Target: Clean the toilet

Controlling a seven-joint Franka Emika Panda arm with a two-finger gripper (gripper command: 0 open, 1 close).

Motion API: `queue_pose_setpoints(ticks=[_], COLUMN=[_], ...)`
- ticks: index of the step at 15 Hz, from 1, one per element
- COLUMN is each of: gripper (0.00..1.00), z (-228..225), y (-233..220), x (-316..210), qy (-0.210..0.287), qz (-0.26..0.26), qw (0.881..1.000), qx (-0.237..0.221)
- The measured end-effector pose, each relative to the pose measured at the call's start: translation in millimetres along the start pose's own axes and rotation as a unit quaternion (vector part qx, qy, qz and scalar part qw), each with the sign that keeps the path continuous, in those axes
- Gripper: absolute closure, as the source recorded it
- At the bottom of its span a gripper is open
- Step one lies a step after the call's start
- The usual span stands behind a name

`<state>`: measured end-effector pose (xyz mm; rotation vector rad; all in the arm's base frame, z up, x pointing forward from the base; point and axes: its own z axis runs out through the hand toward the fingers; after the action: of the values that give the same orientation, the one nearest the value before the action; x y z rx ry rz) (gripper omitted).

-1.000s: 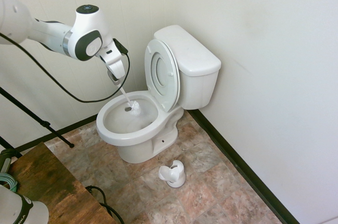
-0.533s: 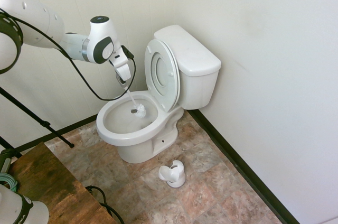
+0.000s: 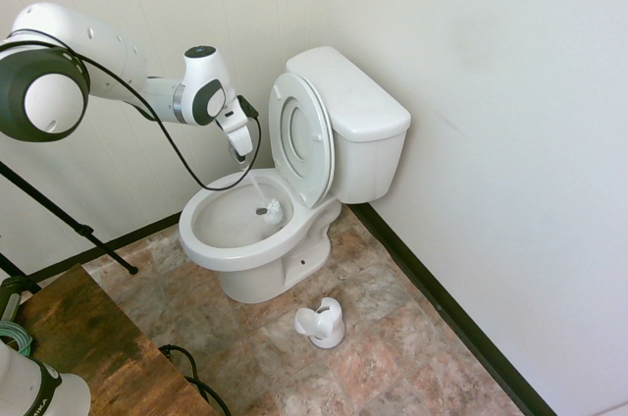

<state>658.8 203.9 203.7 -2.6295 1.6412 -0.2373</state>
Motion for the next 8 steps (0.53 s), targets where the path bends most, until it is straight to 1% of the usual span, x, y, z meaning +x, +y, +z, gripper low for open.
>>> queue_pose_setpoints(ticks=[4,8], gripper=[1.0,1.0], z=[17,21], y=[-13,-28], x=[-8,-24], qy=[0.006,0.007], qz=[-0.001,-0.008], qw=[1.0,1.0], qx=[-0.013,-0.014])
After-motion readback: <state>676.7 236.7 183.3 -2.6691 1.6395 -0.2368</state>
